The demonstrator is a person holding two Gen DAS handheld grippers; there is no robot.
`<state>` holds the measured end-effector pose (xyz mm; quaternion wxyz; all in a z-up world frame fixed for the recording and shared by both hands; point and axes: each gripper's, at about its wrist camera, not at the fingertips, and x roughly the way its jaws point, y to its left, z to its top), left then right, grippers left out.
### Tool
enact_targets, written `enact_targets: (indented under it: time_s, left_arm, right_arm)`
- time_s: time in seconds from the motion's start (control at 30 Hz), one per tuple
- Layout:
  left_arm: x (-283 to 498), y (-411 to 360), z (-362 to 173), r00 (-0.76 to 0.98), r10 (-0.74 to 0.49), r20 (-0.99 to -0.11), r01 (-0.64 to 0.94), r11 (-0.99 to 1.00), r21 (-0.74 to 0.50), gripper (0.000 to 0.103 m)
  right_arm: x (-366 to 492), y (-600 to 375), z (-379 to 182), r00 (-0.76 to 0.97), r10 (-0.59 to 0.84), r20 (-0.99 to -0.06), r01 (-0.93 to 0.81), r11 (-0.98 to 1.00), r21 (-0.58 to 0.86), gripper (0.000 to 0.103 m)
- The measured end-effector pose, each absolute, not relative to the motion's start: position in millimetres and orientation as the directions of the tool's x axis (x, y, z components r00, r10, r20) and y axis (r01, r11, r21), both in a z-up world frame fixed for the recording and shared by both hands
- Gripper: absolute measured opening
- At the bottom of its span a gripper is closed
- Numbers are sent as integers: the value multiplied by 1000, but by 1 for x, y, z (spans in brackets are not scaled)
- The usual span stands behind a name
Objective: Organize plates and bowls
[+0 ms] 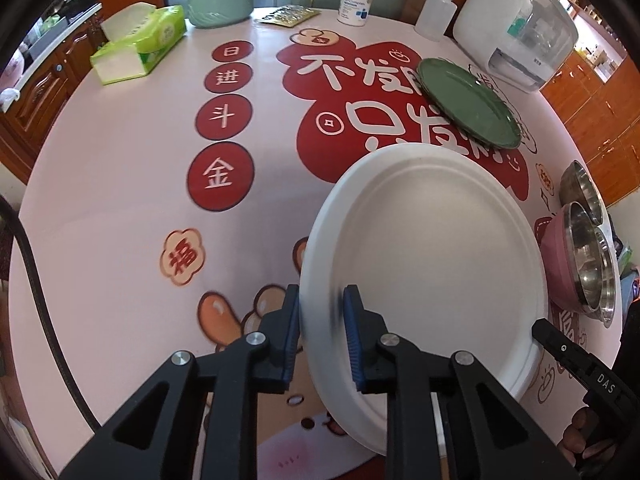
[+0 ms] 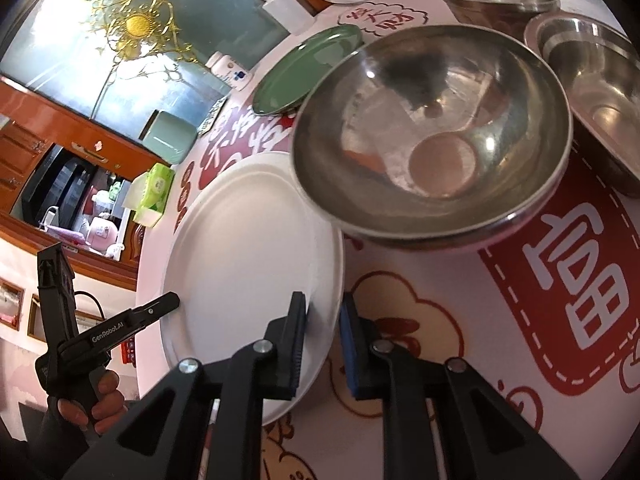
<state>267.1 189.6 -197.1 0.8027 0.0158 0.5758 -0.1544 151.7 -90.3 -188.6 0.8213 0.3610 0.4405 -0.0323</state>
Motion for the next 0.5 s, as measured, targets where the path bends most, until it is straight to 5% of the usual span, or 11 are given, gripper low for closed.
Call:
enact_targets:
  time_s: [0.5]
  left_arm:
    - [202, 209, -160, 345, -239, -908, 231, 959, -165, 19]
  right_arm:
    - [105, -80, -156, 633, 281, -721, 308, 763, 568, 16]
